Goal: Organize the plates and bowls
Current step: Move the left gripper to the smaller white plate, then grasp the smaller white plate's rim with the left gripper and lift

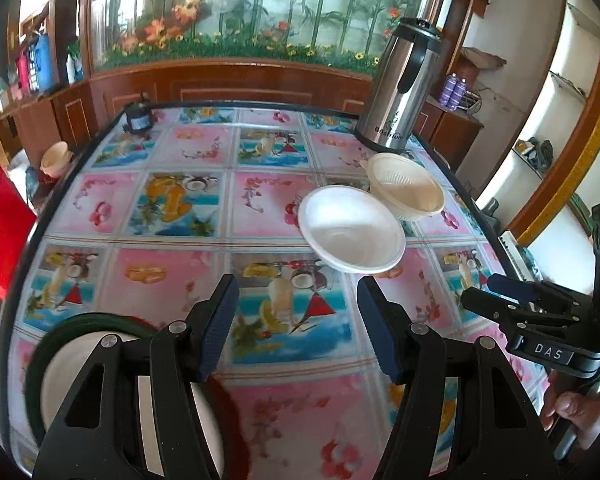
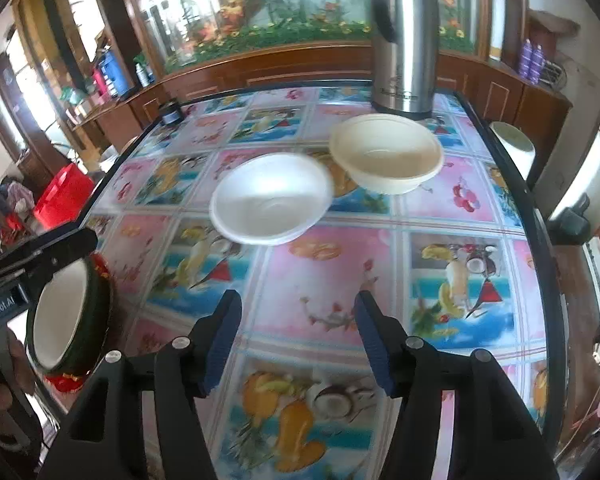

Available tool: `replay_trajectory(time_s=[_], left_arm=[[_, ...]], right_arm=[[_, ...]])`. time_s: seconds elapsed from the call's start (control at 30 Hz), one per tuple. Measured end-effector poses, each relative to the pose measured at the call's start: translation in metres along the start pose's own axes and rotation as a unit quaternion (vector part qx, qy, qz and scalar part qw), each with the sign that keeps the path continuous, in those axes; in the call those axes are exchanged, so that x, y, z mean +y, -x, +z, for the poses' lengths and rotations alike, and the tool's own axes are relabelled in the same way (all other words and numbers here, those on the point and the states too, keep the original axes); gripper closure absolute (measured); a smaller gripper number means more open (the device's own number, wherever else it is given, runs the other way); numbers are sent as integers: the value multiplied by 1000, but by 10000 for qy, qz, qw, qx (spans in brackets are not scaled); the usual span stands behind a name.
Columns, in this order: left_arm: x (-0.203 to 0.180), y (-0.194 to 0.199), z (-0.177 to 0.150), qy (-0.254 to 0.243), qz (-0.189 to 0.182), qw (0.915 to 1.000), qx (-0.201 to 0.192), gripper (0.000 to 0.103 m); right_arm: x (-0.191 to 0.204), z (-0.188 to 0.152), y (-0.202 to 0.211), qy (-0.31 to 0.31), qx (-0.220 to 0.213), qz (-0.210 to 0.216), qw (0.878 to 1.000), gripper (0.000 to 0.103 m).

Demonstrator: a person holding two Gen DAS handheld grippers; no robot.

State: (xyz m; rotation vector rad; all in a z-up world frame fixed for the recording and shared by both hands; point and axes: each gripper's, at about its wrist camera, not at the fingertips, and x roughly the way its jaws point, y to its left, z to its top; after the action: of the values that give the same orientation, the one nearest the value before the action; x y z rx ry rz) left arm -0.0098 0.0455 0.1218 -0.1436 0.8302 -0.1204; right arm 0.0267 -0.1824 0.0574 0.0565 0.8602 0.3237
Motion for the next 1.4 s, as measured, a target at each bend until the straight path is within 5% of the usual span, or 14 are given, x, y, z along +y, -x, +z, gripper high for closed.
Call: replay_trajectory(time_s=[0.63,1.13,1.4], left_arm=[[-23,-96,23,770,389,9939,683,41],[-21,-123,32,835,781,9911,676,41],[-16,-147,32,928,826,9891,788,41]], right_arm=[[-30,47,-52,-320,125,334,9989,42],[-18,66,-96,44,502,291,9983,43],[-17,72,-114,155,644,301,9974,70]])
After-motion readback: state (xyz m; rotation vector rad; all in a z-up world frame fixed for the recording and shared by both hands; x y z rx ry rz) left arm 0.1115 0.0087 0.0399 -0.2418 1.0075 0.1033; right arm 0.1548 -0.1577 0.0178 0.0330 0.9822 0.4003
